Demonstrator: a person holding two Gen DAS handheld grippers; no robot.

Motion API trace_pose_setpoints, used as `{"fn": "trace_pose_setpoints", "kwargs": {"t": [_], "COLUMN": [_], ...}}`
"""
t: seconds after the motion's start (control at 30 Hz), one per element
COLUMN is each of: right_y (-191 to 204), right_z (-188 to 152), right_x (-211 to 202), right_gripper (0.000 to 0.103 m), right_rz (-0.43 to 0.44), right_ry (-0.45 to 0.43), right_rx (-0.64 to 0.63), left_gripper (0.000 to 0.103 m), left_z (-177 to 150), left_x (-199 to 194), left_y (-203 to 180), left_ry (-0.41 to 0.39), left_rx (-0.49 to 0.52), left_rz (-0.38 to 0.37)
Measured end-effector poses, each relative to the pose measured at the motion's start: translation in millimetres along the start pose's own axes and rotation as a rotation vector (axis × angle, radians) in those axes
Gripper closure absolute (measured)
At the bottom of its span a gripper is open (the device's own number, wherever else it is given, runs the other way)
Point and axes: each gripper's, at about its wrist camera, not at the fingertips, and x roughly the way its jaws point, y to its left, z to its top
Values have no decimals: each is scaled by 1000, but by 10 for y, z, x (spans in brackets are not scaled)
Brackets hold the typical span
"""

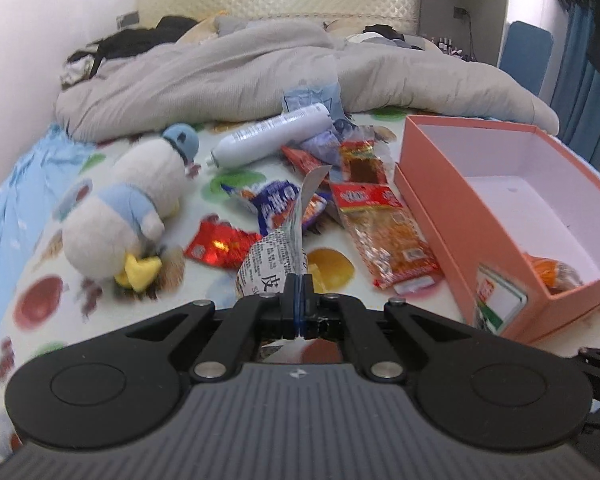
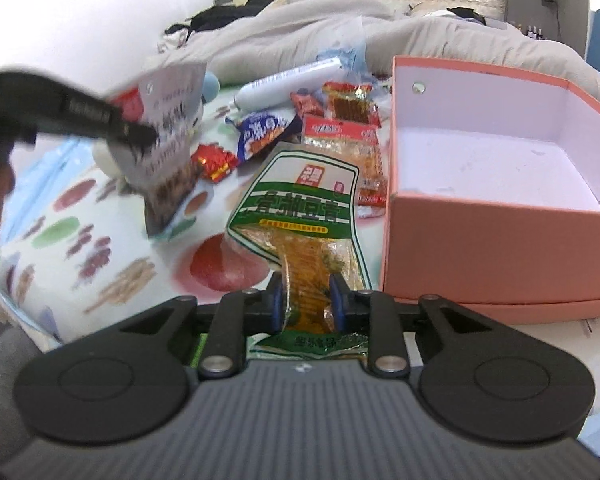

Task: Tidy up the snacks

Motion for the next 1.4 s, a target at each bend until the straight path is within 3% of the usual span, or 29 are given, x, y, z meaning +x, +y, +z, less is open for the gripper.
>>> {"fn": "trace_pose_setpoints", "kwargs": {"t": [0.3,0.53,0.73,1.07,1.4], "right_y": [-33,3,27,-117,-564], "right_z": [102,249,461,821,1026], "right_x": [-250,-448,-694,-1039,-1287], "right_gripper": [77,77,77,77,77], "right_rz": [10,19,30,-32,-150], "right_ry": [-55,-94,-163,-274,-356], "right_rx": [8,5,-1,-19,23], "left_gripper": [103,103,103,103,103], "left_z": [-47,98,297,760,1068], "left_x": [-188,-405,-630,-1039,-1164], "left_y": [-75,-96,1,-223,-618], "left_ry": [42,12,-25,-133,-189], "left_rx": [-60,-64,-128,-132,-126], "left_rz": [-42,-34,-55,-171,-291]}}
